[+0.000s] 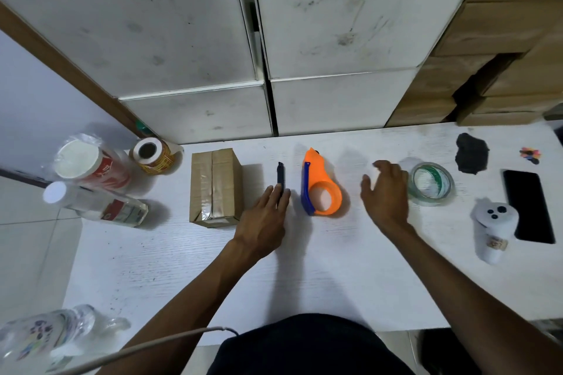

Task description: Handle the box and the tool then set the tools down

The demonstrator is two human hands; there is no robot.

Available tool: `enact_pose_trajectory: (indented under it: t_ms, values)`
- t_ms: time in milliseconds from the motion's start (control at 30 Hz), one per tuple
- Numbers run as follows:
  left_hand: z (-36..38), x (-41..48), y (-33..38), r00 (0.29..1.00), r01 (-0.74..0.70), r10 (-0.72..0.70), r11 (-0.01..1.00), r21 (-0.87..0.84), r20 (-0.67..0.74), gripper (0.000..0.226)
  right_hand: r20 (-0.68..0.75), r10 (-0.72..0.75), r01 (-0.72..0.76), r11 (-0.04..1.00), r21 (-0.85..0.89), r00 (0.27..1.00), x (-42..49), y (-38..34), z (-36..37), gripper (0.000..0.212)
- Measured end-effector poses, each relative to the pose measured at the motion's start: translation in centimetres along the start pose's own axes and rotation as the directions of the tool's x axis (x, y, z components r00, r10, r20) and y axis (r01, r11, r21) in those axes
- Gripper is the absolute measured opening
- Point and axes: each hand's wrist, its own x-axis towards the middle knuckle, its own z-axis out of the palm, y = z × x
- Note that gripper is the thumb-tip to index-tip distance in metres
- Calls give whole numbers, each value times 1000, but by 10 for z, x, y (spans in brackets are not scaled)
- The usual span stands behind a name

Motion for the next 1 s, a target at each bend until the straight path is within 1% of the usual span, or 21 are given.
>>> enact_pose_trajectory:
  t_ms: [67,100,167,267,300,367,400,467,533,600,633,700,767,833,1000]
  values:
    - [-15,-5,-3,991,-76,73,997,-28,-114,71,45,113,-105,985,-140,993,10,24,-6,51]
    - [-21,-7,-6,979,-107,104,994,-9,-177,68,69,154,-139,972,-189,986,12,33,-9,56]
    - [-39,-12,-13,949,-111,115,993,30,-294,62,90,182,-157,959,-234,979,14,46,-12,57]
    - [-65,-21,-32,895,-18,30,999,32,-444,54,66,213,-193,953,-234,975,17,51,-14,57]
    - [-71,-23,-40,882,21,-5,999,29,-472,52,67,232,-212,951,-227,970,19,51,-15,55]
    - [-77,-29,-57,865,95,-81,995,3,-495,49,80,261,-242,951,-194,962,21,52,-14,42]
    - [-78,-31,-64,868,131,-129,991,-28,-480,51,87,271,-254,953,-164,959,22,52,-14,36]
    - [-74,-35,-75,890,228,-257,966,-122,-378,66,112,261,-251,963,-94,959,20,48,-13,28]
    - [-62,-38,-82,898,339,-379,920,-199,-222,84,152,165,-164,986,-21,974,14,39,-10,26]
    - [-46,-41,-85,902,381,-413,897,-223,-123,92,205,55,-65,997,44,977,5,27,-7,30]
    - [-39,-42,-85,905,382,-415,891,-244,-98,93,228,2,-17,998,61,974,1,22,-5,34]
    - [-28,-43,-84,905,379,-419,873,-307,-74,94,272,-90,73,995,71,958,-5,17,0,39]
    - [-26,-43,-81,897,384,-434,856,-347,-78,95,305,-139,124,990,70,942,-9,14,2,42]
    - [-29,-42,-76,890,391,-448,844,-366,-82,93,320,-152,135,988,75,935,-11,12,1,42]
    - [-35,-36,-63,895,372,-434,854,-363,-105,88,348,-151,116,986,120,925,-13,8,-7,36]
